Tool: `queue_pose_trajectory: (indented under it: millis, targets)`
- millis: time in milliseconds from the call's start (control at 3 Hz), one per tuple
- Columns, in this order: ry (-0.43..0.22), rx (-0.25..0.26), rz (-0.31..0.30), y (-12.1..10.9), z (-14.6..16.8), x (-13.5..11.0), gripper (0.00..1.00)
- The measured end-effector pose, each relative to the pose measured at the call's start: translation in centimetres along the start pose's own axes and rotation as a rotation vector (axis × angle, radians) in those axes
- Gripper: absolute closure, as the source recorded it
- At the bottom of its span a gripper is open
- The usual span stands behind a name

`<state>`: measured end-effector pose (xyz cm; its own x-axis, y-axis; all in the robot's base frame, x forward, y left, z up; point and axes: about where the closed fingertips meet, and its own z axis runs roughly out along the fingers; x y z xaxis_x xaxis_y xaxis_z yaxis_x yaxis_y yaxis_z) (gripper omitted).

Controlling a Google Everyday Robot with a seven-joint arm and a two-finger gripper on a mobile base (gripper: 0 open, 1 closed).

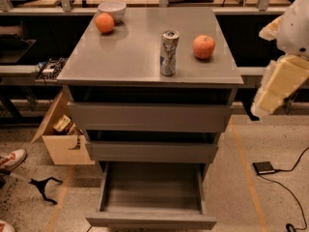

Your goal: Place redbull can into bottom drawer

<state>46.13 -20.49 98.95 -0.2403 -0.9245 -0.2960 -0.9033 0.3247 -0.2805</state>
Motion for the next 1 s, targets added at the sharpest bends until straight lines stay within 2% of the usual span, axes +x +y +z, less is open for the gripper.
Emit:
queue_pose_trajectory:
  millis: [667,1000]
  targets:
    - [-0.135,0.053,0.114,-7.2,4.2,-6.5,0.0]
    - [-0.145,0.037,0.168,-10.2,8.2,-8.8,0.0]
